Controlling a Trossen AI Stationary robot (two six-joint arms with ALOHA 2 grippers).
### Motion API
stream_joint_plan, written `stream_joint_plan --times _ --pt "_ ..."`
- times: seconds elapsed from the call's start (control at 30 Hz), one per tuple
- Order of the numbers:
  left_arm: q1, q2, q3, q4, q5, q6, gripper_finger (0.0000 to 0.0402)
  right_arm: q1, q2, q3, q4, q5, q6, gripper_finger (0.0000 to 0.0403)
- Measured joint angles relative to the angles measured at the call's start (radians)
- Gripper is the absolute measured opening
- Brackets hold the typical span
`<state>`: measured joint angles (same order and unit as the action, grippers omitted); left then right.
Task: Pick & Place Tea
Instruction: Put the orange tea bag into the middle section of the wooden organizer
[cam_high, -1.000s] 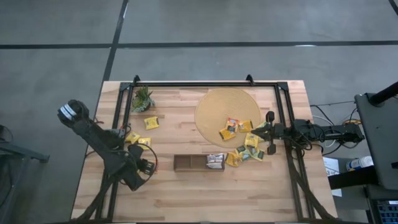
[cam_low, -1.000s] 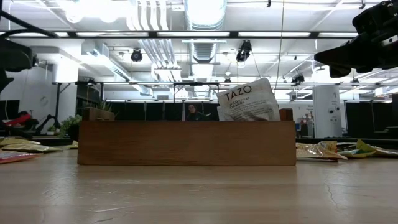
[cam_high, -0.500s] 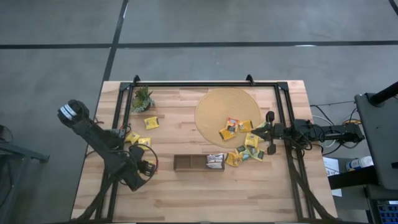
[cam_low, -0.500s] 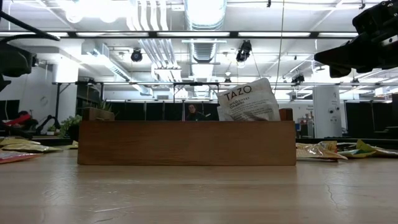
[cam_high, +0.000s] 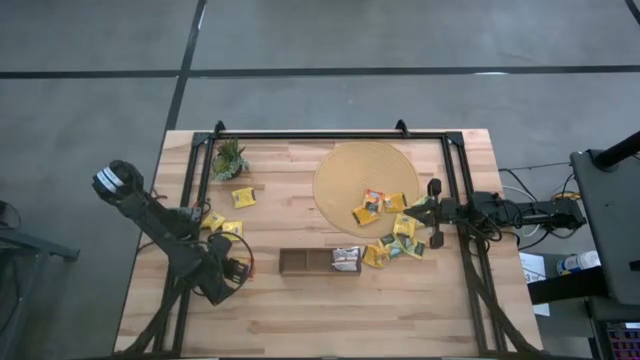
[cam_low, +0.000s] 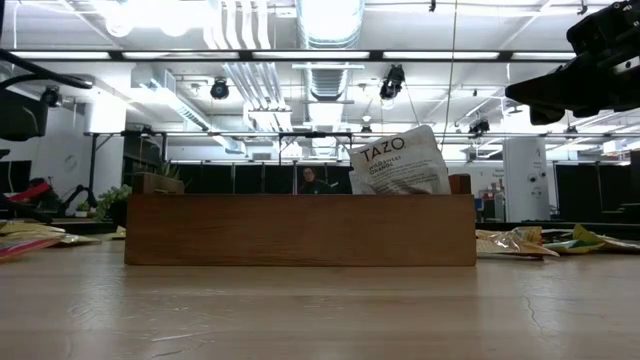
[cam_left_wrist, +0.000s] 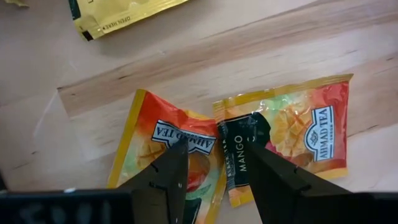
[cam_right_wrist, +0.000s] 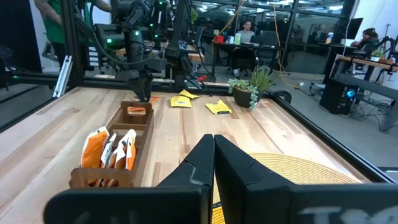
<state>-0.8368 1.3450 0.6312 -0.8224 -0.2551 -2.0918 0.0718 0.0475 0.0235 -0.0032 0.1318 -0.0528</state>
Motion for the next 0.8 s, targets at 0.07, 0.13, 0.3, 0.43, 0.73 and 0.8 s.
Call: stream_joint_plan --times 0.07,0.13,0.3,0.43,0.73,0.8 --pt "0.0 -0.002 0.0 0.0 0.001 0.0 0.0151 0.0 0.0 0.0 0.0 0.0 0.0 0.0009" --pt "0.0 -0.003 0.0 0.0 0.002 0.0 0.0151 0.0 0.0 0.0 0.0 0.0 0.0 0.0009" --pt "0.002 -0.006 0.001 -0.001 0.004 0.001 0.0151 0.0 0.0 0.0 0.0 0.0 0.0 0.0009" --pt "0.002 -0.006 0.012 -0.019 0.005 0.002 0.0151 0.0 0.0 0.0 0.0 0.0 0.0 0.0009" --pt "0.004 -0.006 0.042 -0.047 -0.051 0.042 0.0151 0.0 0.0 0.0 0.0 0.0 0.0 0.0009" --pt "0.004 -0.007 0.053 -0.045 -0.083 0.057 0.0151 0.0 0.0 0.0 0.0 0.0 0.0 0.0009"
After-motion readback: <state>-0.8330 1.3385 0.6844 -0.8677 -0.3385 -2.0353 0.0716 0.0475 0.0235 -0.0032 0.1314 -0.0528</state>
